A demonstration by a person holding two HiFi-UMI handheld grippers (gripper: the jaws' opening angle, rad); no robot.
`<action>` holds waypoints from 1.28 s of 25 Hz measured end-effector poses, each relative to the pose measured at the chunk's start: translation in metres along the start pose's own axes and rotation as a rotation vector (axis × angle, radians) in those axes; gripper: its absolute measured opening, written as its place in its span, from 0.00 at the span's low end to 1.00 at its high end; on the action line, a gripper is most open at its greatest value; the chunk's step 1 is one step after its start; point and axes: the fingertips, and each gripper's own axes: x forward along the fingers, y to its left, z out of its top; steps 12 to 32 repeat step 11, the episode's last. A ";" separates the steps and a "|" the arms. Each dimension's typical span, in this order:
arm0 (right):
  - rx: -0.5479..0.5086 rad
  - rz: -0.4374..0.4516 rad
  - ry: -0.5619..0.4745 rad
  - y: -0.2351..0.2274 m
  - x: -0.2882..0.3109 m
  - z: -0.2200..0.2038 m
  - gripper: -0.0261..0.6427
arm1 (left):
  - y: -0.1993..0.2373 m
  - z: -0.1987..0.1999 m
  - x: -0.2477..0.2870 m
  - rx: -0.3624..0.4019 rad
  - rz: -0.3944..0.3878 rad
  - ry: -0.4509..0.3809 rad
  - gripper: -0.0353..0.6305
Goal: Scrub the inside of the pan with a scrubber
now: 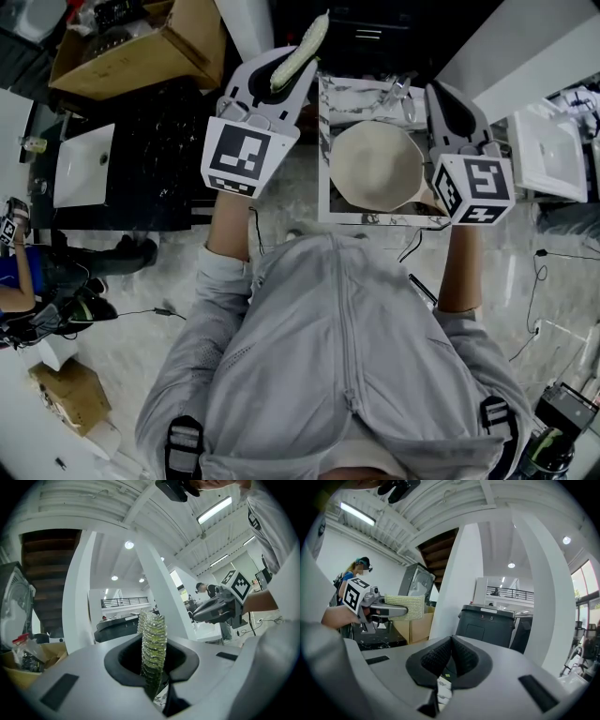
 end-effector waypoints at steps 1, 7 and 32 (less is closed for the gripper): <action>0.001 0.001 -0.001 0.000 0.000 0.000 0.09 | -0.001 -0.001 0.001 0.001 -0.002 0.002 0.16; 0.002 0.011 -0.007 -0.001 -0.001 0.001 0.09 | -0.004 -0.005 0.004 0.000 -0.007 0.013 0.16; 0.010 0.010 -0.001 -0.003 0.000 -0.004 0.09 | -0.005 -0.009 0.007 -0.007 -0.006 0.018 0.16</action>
